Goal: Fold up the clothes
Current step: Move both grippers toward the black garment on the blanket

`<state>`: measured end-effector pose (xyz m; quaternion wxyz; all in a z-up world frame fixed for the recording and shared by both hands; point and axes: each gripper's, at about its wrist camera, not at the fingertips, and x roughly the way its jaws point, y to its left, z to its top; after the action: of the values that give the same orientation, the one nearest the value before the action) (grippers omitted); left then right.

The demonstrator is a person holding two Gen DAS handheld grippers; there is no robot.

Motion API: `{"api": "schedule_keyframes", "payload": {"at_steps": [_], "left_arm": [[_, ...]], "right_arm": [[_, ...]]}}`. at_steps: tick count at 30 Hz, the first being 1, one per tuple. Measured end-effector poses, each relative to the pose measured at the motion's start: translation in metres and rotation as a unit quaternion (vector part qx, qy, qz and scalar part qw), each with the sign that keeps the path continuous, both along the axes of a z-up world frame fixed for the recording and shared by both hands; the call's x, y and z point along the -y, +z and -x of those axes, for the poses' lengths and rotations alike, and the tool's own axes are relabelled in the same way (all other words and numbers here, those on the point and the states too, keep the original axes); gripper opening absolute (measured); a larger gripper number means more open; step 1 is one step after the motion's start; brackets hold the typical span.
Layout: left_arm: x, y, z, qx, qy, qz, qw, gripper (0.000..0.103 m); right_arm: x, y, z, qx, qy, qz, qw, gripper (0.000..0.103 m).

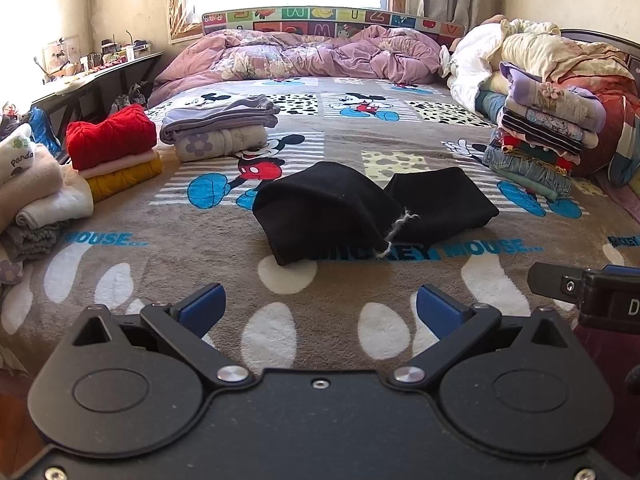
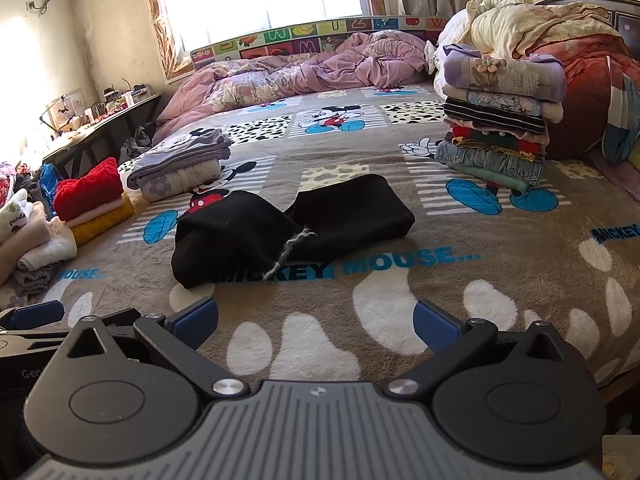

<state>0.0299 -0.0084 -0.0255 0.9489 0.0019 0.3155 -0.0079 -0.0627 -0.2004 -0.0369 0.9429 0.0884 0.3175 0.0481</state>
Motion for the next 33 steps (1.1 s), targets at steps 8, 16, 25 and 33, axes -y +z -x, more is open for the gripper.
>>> {"api": "schedule_keyframes", "payload": {"at_steps": [8,16,25,33], "left_arm": [[0.002,-0.012,-0.024,-0.019,-0.001,-0.005,0.9998,0.103],[0.004,-0.024,-0.048,-0.040,0.000,-0.011,0.9991,0.103],[0.002,-0.037,-0.076,-0.058,0.002,-0.013,0.9982,0.103],[0.003,-0.047,-0.096,-0.070,0.001,-0.014,0.9974,0.103]], "right_arm": [[0.001,-0.015,-0.021,-0.016,0.005,-0.007,1.000,0.103],[0.004,-0.031,-0.050,-0.036,0.011,-0.012,0.999,0.103],[0.003,-0.048,-0.080,-0.051,0.020,0.000,0.999,0.103],[0.006,-0.061,-0.104,-0.064,0.026,-0.010,0.998,0.103]]}}
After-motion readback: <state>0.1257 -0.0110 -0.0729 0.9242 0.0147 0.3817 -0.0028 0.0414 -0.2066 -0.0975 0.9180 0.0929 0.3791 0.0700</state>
